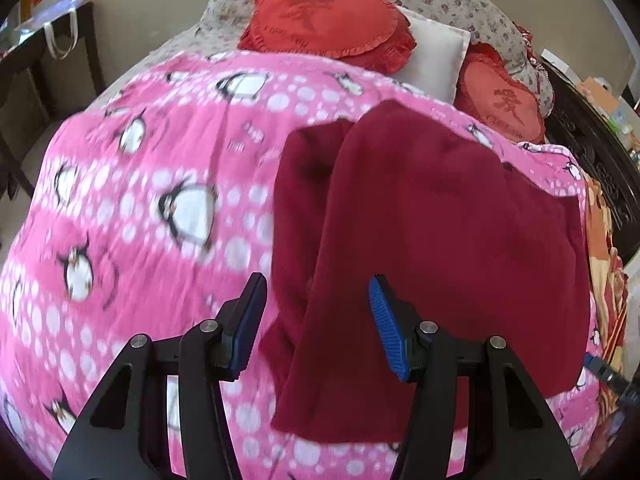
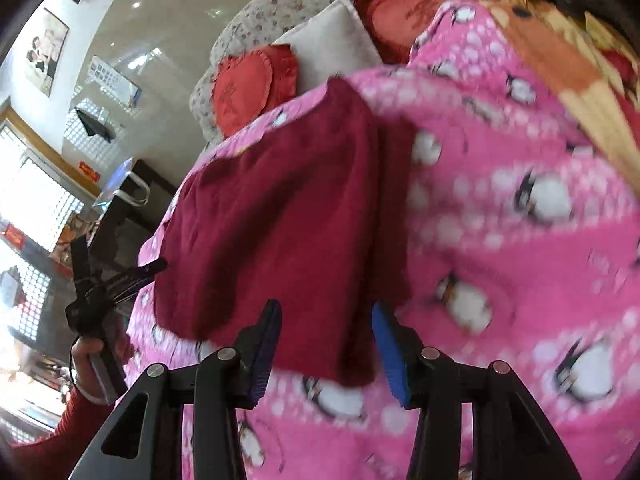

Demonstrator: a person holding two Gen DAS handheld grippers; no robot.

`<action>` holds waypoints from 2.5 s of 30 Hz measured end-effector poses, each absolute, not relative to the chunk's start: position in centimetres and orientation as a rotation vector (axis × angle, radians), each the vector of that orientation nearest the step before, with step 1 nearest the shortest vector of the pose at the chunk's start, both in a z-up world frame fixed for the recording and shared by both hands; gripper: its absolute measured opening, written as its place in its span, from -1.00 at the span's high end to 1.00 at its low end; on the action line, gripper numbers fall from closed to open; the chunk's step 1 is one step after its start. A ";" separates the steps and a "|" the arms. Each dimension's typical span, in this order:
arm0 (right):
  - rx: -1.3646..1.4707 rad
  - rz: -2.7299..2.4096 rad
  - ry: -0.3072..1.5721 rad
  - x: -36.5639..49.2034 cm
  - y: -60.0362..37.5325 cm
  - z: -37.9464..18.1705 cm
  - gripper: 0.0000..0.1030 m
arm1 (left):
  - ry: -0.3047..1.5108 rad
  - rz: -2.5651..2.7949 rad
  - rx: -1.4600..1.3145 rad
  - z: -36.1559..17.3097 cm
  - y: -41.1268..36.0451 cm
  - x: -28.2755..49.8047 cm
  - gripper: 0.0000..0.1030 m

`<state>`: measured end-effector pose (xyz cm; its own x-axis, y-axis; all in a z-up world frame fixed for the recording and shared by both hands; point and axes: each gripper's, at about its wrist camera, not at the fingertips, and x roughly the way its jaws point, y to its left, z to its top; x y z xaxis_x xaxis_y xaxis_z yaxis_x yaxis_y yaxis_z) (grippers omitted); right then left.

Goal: Fold small clothes

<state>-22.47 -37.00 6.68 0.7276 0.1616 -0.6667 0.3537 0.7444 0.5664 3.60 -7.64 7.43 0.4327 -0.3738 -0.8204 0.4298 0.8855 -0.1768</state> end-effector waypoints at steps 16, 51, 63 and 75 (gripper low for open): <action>0.495 -0.237 0.923 -22.7 -36.0 4.7 0.89 | 1.045 -0.457 0.072 6.0 -5.2 1.2 -0.03; 0.332 -0.128 0.816 -1.1 -30.5 10.9 0.25 | 1.037 -0.463 0.066 4.4 -6.0 1.3 -0.04; 0.382 0.174 0.868 6.3 -21.5 12.1 0.18 | 1.048 -0.474 0.015 4.4 -5.1 1.5 -0.04; 0.370 0.108 0.946 9.8 -20.1 9.2 0.90 | 1.047 -0.497 -0.014 4.4 -4.1 0.8 -0.04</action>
<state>9.78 -20.10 9.22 0.5845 0.2505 -0.7717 0.0698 0.9321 0.3555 0.83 -4.07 4.40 0.4005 -0.3994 -0.8247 0.3859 0.8898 -0.2435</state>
